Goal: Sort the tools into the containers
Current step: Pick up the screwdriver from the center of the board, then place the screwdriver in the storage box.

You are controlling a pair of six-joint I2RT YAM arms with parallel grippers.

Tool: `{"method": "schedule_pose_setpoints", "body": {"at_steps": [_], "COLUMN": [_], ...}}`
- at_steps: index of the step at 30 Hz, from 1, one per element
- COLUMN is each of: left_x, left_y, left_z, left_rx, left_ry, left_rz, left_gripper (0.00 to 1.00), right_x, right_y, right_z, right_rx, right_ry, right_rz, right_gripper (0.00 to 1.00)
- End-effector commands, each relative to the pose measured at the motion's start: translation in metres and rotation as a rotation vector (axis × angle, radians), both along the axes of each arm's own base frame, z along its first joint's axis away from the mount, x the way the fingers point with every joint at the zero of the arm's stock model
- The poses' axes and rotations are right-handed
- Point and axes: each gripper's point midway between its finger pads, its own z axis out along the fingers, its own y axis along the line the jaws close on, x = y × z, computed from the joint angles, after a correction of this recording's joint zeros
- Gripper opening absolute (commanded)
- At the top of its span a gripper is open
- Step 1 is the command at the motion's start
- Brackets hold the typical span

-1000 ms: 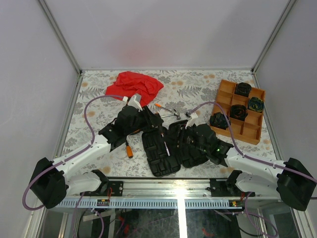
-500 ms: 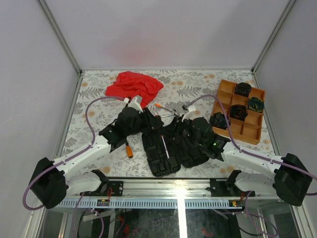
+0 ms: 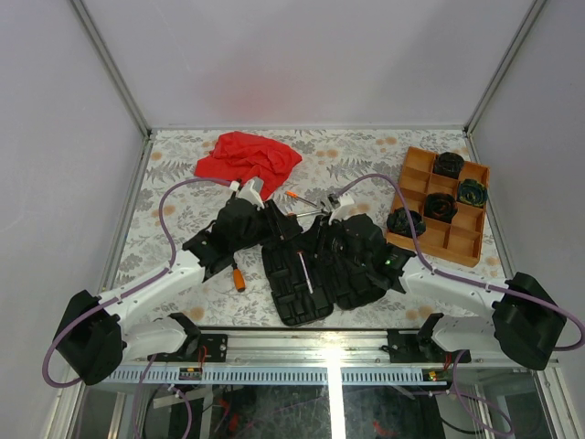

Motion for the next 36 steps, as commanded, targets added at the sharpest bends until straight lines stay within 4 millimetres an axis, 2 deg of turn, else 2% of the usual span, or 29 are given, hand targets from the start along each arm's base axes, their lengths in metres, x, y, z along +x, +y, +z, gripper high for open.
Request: {"method": "schedule_pose_setpoints", "body": {"at_steps": [1, 7, 12, 16, 25, 30, 36], "left_x": [0.000, -0.001, 0.000, 0.000, 0.001, 0.005, 0.011], "left_y": [-0.008, -0.011, -0.012, -0.011, -0.007, 0.001, 0.018], "left_z": [0.025, 0.026, 0.029, 0.031, 0.027, 0.024, 0.017], "left_rx": [-0.071, -0.082, -0.085, -0.088, -0.075, -0.060, -0.032], "left_ry": [-0.088, -0.093, -0.103, -0.112, -0.108, -0.101, -0.090], "left_rz": [-0.036, -0.052, -0.059, -0.056, -0.046, -0.024, 0.014], "left_gripper": [0.00, 0.02, 0.18, 0.35, 0.58, 0.67, 0.69], "right_x": [0.008, 0.009, 0.010, 0.010, 0.011, 0.010, 0.009], "right_y": [0.011, 0.011, 0.006, 0.001, -0.008, -0.013, -0.020], "right_z": [0.030, 0.029, 0.032, 0.035, 0.030, 0.024, 0.014], "right_rx": [0.054, 0.052, 0.044, 0.034, 0.006, -0.013, -0.047], "right_ry": [-0.066, -0.066, -0.082, -0.096, -0.096, -0.087, -0.067], "right_rz": [0.003, 0.003, -0.010, -0.027, -0.056, -0.068, -0.087], "right_gripper": [0.32, 0.12, 0.00, 0.00, 0.00, 0.00, 0.00]}}
